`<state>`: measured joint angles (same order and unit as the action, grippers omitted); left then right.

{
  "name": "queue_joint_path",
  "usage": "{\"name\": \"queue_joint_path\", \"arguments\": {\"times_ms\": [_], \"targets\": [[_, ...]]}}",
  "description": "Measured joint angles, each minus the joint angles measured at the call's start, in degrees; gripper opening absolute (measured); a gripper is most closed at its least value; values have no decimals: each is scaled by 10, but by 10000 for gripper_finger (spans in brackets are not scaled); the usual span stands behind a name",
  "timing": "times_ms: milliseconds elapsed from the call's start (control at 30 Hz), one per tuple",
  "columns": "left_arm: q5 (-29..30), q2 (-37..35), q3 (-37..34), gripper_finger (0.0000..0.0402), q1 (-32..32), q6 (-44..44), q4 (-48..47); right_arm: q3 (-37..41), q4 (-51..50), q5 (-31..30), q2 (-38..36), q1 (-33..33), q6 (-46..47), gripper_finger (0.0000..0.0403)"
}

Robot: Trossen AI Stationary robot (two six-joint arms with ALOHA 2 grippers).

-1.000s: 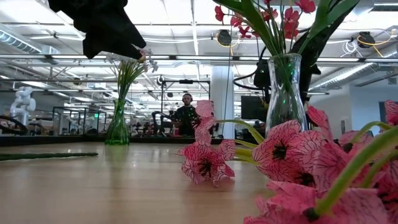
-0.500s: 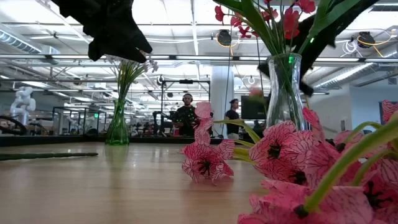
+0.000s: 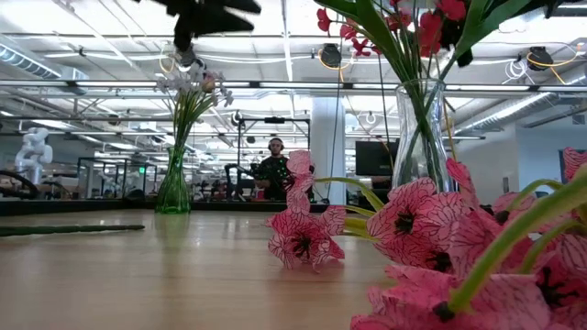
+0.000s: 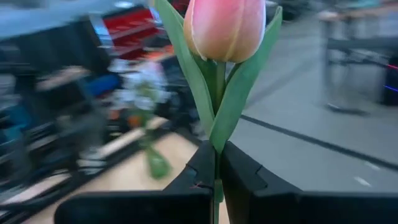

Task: Sort flowers into vase by color
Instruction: Put the pink flower into the green vase

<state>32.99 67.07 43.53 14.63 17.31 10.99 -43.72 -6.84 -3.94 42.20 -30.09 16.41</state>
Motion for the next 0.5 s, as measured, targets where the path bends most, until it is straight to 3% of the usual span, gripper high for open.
{"name": "queue_joint_path", "arguments": {"times_ms": [100,300,500], "targets": [[4,-16,0,157,-13,-60,65,0,47,54,0,13,-30,4],[-23,-33,0,157,-43,-143,187,-16,236,103,40,37,-97,3],[-49,-33,0,157,-64,-148,190,-128,247,143,138,63,-103,1]]}}
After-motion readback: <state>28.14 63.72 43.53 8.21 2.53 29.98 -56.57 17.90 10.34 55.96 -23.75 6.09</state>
